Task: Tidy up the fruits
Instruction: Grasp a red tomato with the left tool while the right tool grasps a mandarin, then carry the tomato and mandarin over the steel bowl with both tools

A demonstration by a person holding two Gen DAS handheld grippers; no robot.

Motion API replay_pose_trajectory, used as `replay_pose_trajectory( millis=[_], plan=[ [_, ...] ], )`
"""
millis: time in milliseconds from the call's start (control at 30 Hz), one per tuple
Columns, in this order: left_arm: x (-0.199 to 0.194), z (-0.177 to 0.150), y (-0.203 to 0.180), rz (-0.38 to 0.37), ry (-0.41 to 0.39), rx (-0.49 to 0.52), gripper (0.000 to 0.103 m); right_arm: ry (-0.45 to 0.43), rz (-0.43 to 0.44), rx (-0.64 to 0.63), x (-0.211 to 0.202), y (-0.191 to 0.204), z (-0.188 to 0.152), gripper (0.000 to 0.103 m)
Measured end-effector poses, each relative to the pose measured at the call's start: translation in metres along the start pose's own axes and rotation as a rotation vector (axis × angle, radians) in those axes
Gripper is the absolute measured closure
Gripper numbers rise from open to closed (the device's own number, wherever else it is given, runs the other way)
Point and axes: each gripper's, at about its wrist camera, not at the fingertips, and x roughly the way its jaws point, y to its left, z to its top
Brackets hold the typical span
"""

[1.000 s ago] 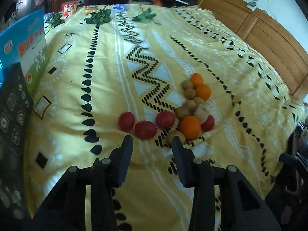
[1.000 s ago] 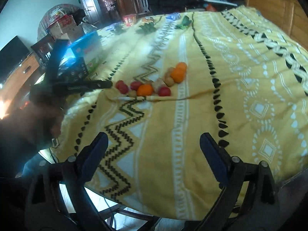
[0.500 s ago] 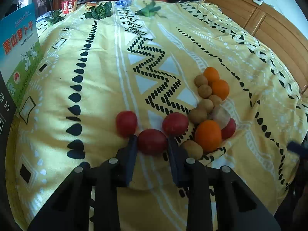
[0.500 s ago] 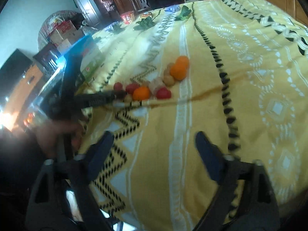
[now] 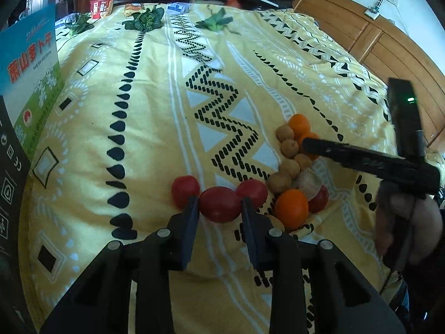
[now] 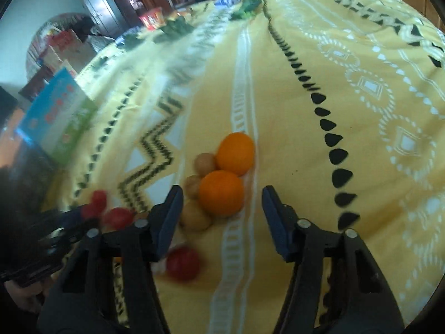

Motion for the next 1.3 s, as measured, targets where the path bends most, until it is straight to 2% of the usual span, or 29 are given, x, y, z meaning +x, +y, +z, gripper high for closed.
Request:
replay_pose_trajectory(
  millis=[33, 200, 367, 600, 800, 900, 1033, 1133, 1300],
  plan=[
    [-0.001, 0.001, 0.000, 0.000, -0.003, 0.000, 0.072, 0.009, -0.003, -0.001, 0.004, -0.001, -0.001, 0.054],
    [-0.008, 0.008, -0.004, 0.002, -0.020, 0.010, 0.072, 0.005, 0.007, -0.004, 0.003, -0.001, -0.002, 0.066],
    [-0.033, 0.023, -0.006, 0.007, -0.079, 0.006, 0.072, -0.084, 0.031, -0.015, -0.033, 0.009, -0.003, 0.066],
    [-0.113, 0.066, -0.022, 0.020, -0.222, 0.095, 0.072, -0.182, 0.093, -0.088, -0.093, 0.053, -0.022, 0.066],
    [-0.191, 0.093, -0.015, 0.083, -0.290, 0.147, 0.072, -0.229, 0.144, -0.143, -0.109, 0.099, -0.026, 0.066],
    [-0.217, 0.089, -0.004, 0.130, -0.292, 0.145, 0.072, -0.243, 0.173, -0.162, -0.113, 0.121, -0.026, 0.066],
    [-0.260, 0.069, 0.031, 0.177, -0.347, 0.058, 0.072, -0.254, 0.230, -0.212, -0.114, 0.164, -0.025, 0.066],
    [-0.287, 0.051, 0.058, 0.201, -0.389, -0.004, 0.072, -0.253, 0.267, -0.272, -0.116, 0.200, -0.023, 0.066],
    [-0.319, 0.017, 0.091, 0.209, -0.436, -0.092, 0.072, -0.246, 0.300, -0.337, -0.126, 0.236, -0.026, 0.066]
  ],
)
